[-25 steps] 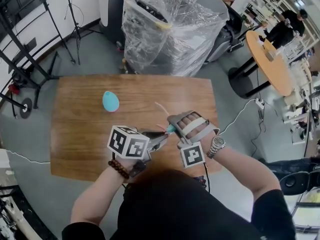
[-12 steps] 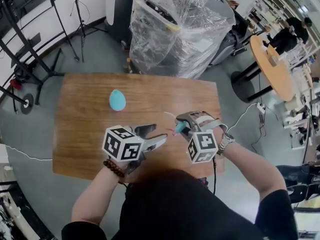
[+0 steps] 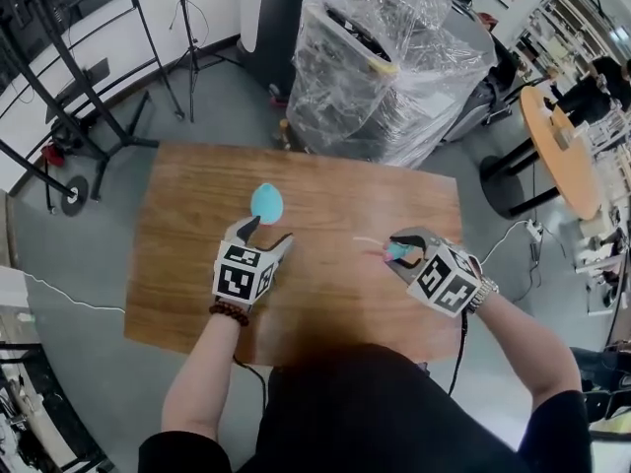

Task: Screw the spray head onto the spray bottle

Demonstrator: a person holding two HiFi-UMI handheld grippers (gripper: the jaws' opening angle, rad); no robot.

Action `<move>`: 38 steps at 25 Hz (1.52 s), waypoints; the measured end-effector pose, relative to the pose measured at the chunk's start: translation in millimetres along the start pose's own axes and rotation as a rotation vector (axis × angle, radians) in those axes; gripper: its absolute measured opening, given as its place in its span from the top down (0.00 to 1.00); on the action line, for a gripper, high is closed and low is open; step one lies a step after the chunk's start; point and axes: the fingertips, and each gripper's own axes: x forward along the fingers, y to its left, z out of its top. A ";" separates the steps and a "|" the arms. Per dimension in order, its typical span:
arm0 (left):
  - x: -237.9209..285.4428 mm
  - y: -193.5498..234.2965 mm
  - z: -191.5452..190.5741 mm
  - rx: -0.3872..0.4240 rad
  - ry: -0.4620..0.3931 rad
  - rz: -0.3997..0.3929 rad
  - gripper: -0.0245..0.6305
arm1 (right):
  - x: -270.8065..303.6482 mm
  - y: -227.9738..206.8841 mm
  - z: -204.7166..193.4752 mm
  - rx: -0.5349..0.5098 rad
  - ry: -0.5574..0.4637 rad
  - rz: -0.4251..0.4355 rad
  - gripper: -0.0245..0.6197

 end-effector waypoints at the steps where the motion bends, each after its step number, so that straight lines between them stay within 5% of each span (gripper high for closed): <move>1: 4.9 11.5 -2.1 0.016 -0.003 0.039 0.41 | -2.4 -1.3 2.9 0.039 -0.006 0.005 0.78; 7: 45.3 55.8 -14.1 0.077 0.007 0.130 0.28 | -8.9 -3.1 15.8 0.294 -0.074 0.070 0.78; 17: 95.8 77.8 -23.8 0.122 0.044 0.146 0.25 | -20.8 -4.4 22.8 0.795 -0.151 0.238 0.78; 29: 109.8 66.5 -27.4 0.234 0.053 0.128 0.36 | -35.7 6.1 20.0 0.888 -0.109 0.253 0.78; 38: 90.1 -14.1 -46.8 0.522 0.201 -0.033 0.36 | -65.2 -15.7 50.0 0.670 -0.155 0.146 0.78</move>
